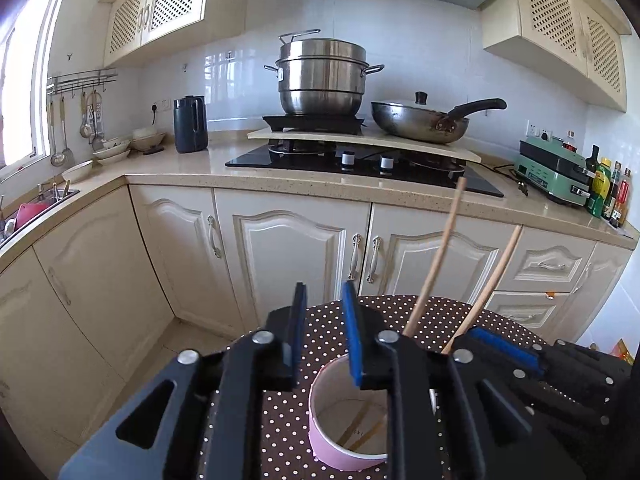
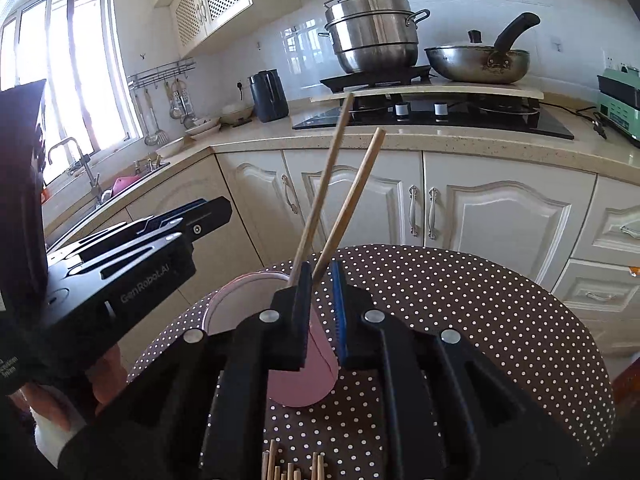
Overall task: Organize utensils
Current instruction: 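Lower the chopstick into the pink cup and open the right gripper, then move the right gripper back to the chopstick pile and pinch another chopstick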
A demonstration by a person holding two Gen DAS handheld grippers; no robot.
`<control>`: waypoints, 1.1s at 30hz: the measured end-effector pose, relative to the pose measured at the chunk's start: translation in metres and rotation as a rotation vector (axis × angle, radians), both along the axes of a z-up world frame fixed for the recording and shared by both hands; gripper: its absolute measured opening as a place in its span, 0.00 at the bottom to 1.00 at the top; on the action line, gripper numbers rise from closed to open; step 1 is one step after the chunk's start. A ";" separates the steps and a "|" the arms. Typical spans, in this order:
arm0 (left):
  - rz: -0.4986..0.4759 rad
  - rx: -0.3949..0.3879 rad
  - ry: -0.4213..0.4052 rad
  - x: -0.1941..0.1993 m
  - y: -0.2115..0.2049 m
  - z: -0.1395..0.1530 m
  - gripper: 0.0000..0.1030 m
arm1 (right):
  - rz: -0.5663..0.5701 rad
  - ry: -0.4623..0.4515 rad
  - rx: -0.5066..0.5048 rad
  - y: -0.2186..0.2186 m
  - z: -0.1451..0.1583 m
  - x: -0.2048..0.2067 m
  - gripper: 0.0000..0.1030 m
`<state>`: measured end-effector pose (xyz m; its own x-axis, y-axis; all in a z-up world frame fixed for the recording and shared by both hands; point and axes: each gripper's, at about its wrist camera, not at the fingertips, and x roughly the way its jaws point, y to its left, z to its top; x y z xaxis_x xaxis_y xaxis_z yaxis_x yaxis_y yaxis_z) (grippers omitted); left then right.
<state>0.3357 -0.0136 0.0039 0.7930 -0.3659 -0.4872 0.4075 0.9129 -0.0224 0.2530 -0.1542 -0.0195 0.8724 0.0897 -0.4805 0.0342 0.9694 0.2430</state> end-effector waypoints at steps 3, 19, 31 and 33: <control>0.011 -0.007 -0.011 -0.008 0.001 0.000 0.25 | 0.029 -0.013 0.026 -0.003 0.004 -0.007 0.22; 0.055 -0.018 -0.080 -0.104 -0.002 0.019 0.36 | 0.008 -0.119 0.029 -0.023 0.029 -0.104 0.64; 0.028 -0.042 0.032 -0.171 0.029 -0.038 0.36 | -0.043 0.021 0.025 -0.017 -0.021 -0.158 0.73; 0.032 -0.038 0.061 -0.175 0.035 -0.052 0.36 | -0.057 0.064 0.023 -0.014 -0.037 -0.162 0.73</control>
<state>0.1603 0.0210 -0.0479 0.7735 -0.3601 -0.5215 0.3752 0.9234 -0.0812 0.0906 -0.1682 -0.0566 0.8440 0.0531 -0.5337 0.1048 0.9596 0.2612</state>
